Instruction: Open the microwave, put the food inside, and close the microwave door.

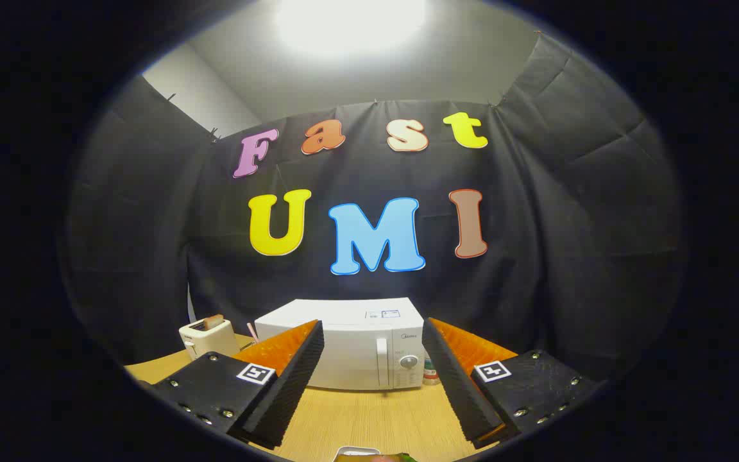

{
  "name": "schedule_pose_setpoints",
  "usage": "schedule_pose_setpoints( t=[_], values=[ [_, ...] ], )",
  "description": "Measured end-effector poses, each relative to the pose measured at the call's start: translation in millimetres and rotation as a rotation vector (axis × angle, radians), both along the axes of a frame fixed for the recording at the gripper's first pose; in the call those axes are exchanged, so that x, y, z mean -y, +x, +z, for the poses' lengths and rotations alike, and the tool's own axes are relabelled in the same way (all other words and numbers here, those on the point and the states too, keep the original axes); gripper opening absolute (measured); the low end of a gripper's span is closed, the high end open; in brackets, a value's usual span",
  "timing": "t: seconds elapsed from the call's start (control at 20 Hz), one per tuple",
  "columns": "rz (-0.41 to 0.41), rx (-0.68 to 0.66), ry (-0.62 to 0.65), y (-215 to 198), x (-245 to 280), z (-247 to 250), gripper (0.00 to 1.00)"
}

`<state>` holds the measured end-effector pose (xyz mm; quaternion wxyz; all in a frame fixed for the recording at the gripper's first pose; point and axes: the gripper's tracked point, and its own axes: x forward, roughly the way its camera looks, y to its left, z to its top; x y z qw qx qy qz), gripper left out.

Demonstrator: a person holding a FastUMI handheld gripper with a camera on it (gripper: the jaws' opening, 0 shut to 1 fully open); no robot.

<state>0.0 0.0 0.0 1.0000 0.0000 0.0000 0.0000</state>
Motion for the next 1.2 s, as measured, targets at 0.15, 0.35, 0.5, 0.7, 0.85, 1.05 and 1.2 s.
schedule_pose_setpoints(
  t=[0.15,0.35,0.5,0.7,0.85,1.05,1.2],
  values=[
    [0.010,-0.006,-0.002,0,-5,-2,0.98],
    [0.005,0.000,-0.002,0,-3,-1,0.97],
    [-0.004,-0.008,0.000,1,0,-3,0.98],
    [-0.013,-0.009,-0.008,0,2,-5,0.97],
    [-0.012,0.000,-0.024,0,1,-2,0.97],
    [-0.018,-0.001,-0.019,1,2,-7,0.97],
    [-0.015,-0.030,-0.025,13,0,-21,0.97]
  ],
)
